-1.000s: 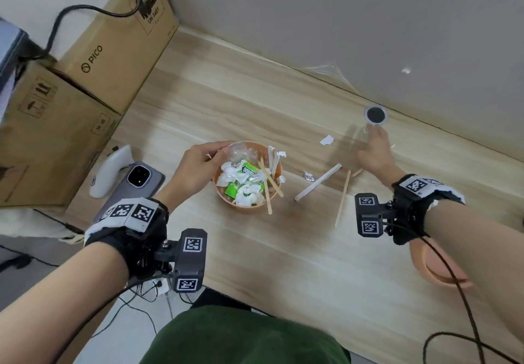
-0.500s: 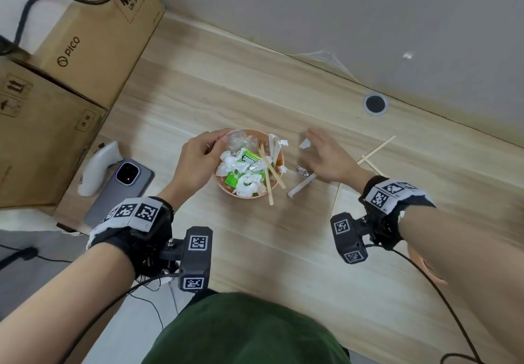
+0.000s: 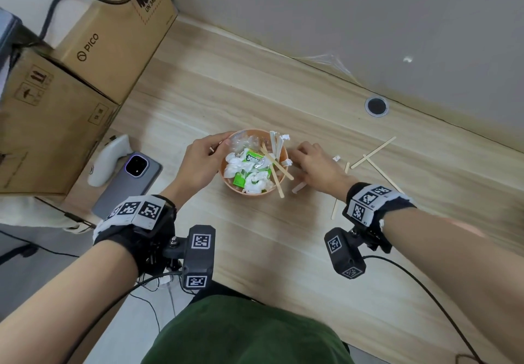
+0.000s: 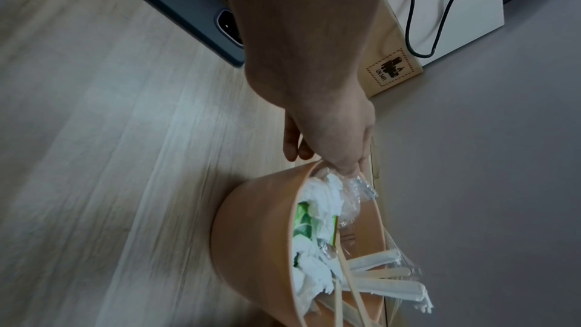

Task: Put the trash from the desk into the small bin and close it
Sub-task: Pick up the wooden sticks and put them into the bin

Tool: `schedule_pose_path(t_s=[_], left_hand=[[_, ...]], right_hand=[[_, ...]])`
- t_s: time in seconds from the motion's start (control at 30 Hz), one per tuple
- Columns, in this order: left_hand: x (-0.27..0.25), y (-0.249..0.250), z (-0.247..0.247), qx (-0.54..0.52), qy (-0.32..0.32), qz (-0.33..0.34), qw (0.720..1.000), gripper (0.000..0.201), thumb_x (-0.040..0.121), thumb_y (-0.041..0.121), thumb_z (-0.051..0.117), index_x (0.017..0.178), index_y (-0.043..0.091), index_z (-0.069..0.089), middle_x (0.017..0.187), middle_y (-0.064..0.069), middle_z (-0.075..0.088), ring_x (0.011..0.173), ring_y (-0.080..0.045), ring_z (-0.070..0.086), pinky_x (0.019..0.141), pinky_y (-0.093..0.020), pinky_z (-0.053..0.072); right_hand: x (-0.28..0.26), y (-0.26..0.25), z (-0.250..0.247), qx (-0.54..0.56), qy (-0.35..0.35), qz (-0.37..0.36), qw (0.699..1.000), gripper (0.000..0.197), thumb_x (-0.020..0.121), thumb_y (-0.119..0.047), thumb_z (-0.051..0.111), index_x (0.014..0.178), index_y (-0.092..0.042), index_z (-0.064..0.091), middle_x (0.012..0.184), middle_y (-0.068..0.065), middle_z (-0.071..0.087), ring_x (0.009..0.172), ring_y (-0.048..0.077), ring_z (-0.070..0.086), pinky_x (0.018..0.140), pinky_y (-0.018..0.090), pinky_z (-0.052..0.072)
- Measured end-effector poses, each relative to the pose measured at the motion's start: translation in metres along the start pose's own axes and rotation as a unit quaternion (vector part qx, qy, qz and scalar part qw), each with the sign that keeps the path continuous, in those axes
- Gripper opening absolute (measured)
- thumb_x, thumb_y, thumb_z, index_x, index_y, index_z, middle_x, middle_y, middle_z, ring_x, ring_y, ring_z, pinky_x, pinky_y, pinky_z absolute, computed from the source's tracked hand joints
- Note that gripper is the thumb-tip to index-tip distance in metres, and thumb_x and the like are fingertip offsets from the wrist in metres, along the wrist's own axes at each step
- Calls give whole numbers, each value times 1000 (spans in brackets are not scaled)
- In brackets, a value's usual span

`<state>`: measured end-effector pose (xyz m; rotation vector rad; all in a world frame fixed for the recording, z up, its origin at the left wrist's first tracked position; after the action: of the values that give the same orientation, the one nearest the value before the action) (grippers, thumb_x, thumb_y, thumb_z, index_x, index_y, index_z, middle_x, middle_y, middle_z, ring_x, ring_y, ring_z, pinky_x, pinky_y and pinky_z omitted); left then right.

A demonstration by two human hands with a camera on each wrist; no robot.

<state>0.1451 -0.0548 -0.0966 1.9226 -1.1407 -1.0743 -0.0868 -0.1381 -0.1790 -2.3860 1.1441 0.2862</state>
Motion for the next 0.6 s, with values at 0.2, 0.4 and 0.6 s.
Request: schedule_pose_path(t_s=[0.2, 0.4, 0.6], left_hand=[[-6, -7, -6, 23, 1, -1, 1000, 26, 99, 31, 52, 119, 34, 69, 67, 31, 63, 63, 5, 58, 63, -17, 45], [-3, -3, -10, 63, -33, 11, 997, 28, 100, 29, 50, 122, 32, 67, 71, 26, 64, 69, 3, 61, 67, -20, 45], [-4, -3, -8, 51, -20, 16, 998, 29, 101, 24, 48, 119, 32, 69, 78, 24, 65, 66, 2, 60, 60, -8, 41]], right_hand=[[15, -9, -8, 22, -21, 15, 999, 62, 82, 0, 60, 138, -13, 37, 125, 14, 43, 105, 34, 50, 82, 41, 47], [23, -7, -19, 20, -16, -1, 1000, 21, 85, 1, 54, 105, -5, 59, 106, 13, 59, 99, 32, 56, 73, 30, 37], [-1, 9, -15, 106, 10, 65, 992, 11, 78, -2, 62, 86, -7, 66, 87, 9, 68, 90, 27, 62, 74, 29, 45]])
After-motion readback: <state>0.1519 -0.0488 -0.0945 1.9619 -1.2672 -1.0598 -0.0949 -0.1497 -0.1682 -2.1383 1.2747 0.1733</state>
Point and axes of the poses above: each hand's wrist, its own x-axis towards the middle knuckle, its own z-axis out of the palm, y = z × x, the point moved 4 cm from there along x, towards the middle knuckle
